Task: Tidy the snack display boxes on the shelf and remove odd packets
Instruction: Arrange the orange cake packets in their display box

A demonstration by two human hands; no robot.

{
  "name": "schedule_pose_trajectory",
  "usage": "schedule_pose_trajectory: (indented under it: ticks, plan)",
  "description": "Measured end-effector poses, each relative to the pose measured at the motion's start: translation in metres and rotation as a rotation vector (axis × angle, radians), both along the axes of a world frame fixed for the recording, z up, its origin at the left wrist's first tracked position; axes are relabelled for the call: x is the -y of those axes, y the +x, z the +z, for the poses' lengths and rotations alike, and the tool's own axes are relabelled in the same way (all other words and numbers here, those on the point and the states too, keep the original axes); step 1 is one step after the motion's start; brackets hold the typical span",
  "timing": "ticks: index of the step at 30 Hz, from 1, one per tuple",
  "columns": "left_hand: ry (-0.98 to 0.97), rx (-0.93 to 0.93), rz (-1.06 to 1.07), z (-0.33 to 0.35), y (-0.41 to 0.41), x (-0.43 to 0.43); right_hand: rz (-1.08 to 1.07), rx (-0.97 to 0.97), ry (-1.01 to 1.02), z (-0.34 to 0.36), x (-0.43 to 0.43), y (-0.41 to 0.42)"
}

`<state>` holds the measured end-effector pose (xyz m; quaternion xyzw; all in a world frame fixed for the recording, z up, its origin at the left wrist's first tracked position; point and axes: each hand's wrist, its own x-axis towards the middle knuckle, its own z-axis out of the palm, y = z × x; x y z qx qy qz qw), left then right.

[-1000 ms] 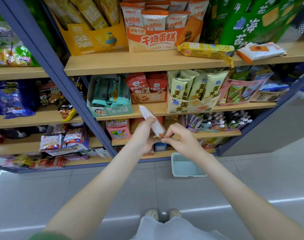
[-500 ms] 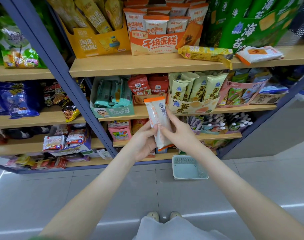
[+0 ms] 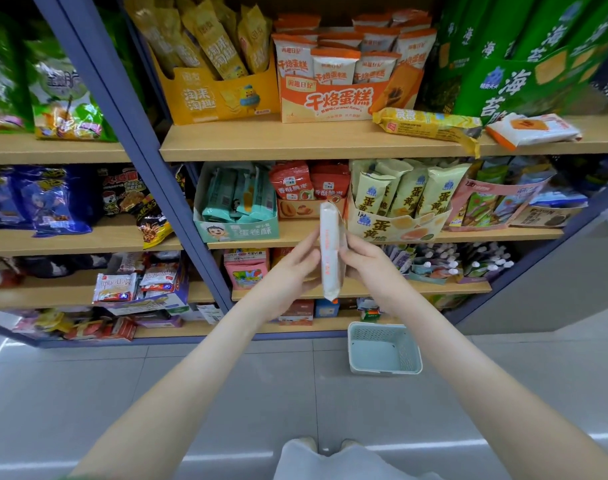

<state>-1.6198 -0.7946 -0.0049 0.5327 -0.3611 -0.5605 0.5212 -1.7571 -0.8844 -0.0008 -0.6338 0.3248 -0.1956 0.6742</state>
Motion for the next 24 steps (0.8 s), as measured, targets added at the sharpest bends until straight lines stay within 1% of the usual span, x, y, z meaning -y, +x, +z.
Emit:
schedule_pose_trajectory:
  ticks: [2, 3, 4, 5, 7, 10, 11, 14, 18, 21, 24]
  plan:
    - [-0.064, 0.183, 0.058, 0.008, 0.002, 0.004, 0.049, 0.076, 0.084, 0.009, 0.001, 0.005]
    - [-0.106, 0.253, 0.092, 0.012, 0.003, 0.007, 0.063, 0.081, 0.079, 0.014, 0.002, 0.007]
    - [-0.148, 0.315, 0.127, 0.016, 0.005, 0.012, 0.057, 0.069, 0.043, 0.021, 0.003, 0.01]
    - [-0.189, 0.375, 0.157, 0.02, 0.008, 0.016, 0.024, 0.036, -0.035, 0.028, 0.007, 0.012]
    - [-0.263, 0.515, 0.194, 0.03, 0.015, 0.027, -0.108, -0.006, -0.197, 0.046, 0.018, 0.016]
    - [-0.396, 0.74, 0.223, 0.047, 0.023, 0.047, -0.281, 0.048, -0.318, 0.072, 0.037, 0.015]
    - [-0.444, 0.804, 0.24, 0.053, 0.025, 0.055, -0.317, 0.082, -0.37, 0.08, 0.044, 0.013]
    - [-0.582, 1.006, 0.351, 0.073, 0.039, 0.086, -0.41, 0.291, -0.507, 0.107, 0.069, 0.008]
    - [-0.743, 1.298, 0.494, 0.093, 0.059, 0.142, -0.448, 0.45, -0.801, 0.131, 0.119, 0.012]
    - [-0.825, 1.523, 0.627, 0.106, 0.068, 0.191, -0.489, 0.535, -0.887, 0.143, 0.164, 0.022]
    - [-0.79, 1.765, 0.701, 0.117, 0.074, 0.235, -0.492, 0.616, -0.886, 0.153, 0.209, 0.036]
